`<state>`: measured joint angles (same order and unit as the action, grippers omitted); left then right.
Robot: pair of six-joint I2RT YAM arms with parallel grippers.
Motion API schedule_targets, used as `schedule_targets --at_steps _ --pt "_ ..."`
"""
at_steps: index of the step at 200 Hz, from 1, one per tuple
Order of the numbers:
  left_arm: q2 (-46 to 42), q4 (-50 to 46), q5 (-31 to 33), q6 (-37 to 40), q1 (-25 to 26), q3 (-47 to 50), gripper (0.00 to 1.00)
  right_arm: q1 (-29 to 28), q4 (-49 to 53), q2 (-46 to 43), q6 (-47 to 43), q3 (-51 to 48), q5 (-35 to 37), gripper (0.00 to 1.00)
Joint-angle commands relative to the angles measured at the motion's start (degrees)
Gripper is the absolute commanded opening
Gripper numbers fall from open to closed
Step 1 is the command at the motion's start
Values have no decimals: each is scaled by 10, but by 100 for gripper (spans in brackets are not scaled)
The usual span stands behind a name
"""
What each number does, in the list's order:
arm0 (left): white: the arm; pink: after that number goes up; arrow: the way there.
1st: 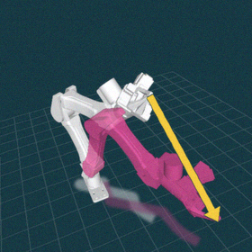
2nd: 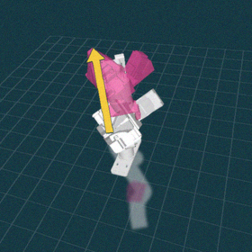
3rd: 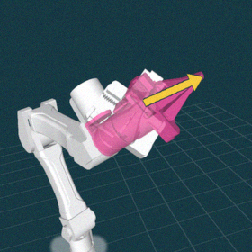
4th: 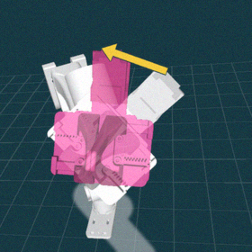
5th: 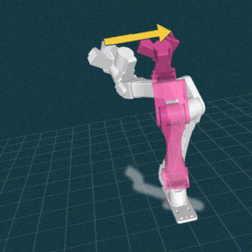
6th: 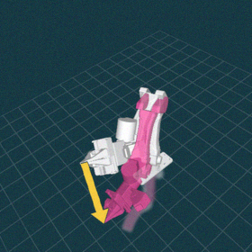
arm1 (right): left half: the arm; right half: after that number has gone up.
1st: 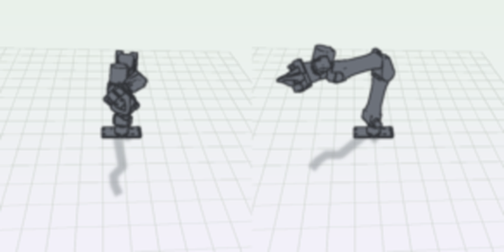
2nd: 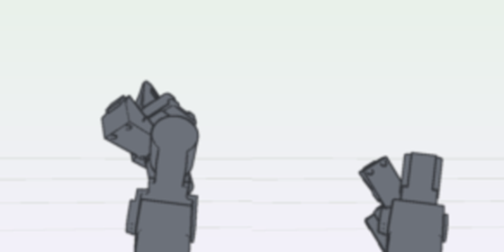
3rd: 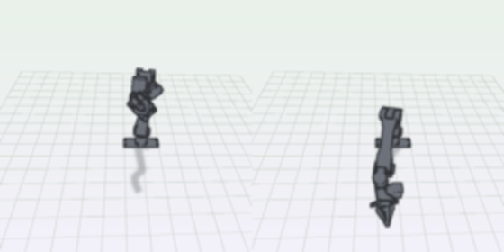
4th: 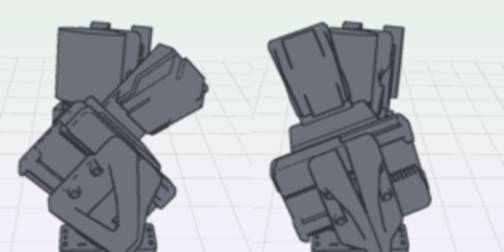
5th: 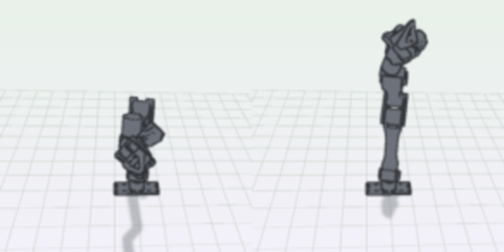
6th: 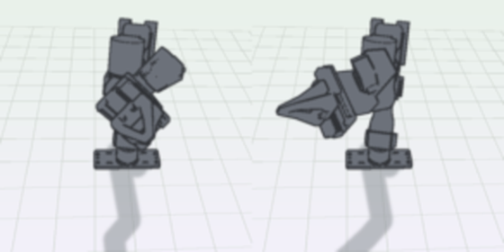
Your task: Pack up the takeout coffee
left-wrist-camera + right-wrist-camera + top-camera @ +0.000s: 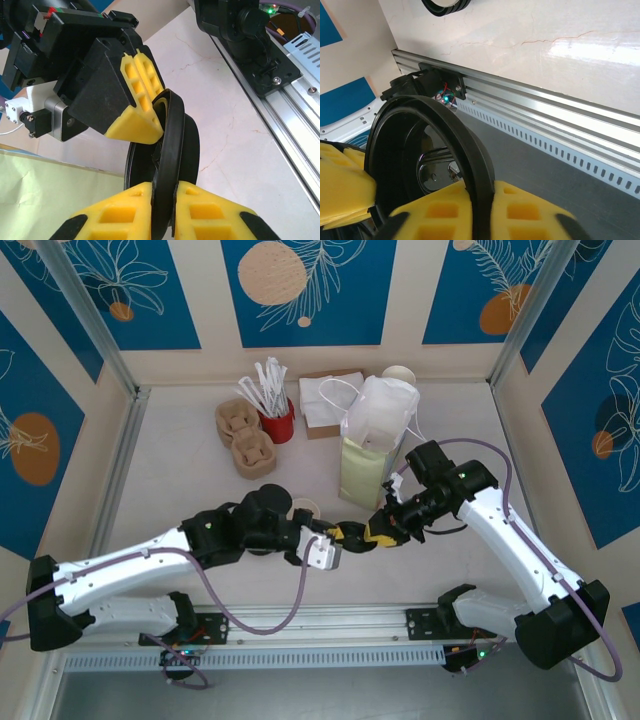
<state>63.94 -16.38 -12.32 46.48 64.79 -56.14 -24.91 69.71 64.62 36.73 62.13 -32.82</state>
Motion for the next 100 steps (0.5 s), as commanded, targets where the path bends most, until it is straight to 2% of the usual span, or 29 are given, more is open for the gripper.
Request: schedule_targets --at_steps 1,30,56,100 --pt "12 12 33 -35 -3 -30 13 -6 16 -22 -15 17 -22 25" --pt "10 6 25 -76 -16 -33 12 0 7 -37 -14 29 -9 39" --pt "5 -3 18 -122 -38 -33 11 4 8 -50 -22 45 29 46" --pt "-17 -3 -3 -200 -78 -13 11 13 16 -75 -33 84 118 50"
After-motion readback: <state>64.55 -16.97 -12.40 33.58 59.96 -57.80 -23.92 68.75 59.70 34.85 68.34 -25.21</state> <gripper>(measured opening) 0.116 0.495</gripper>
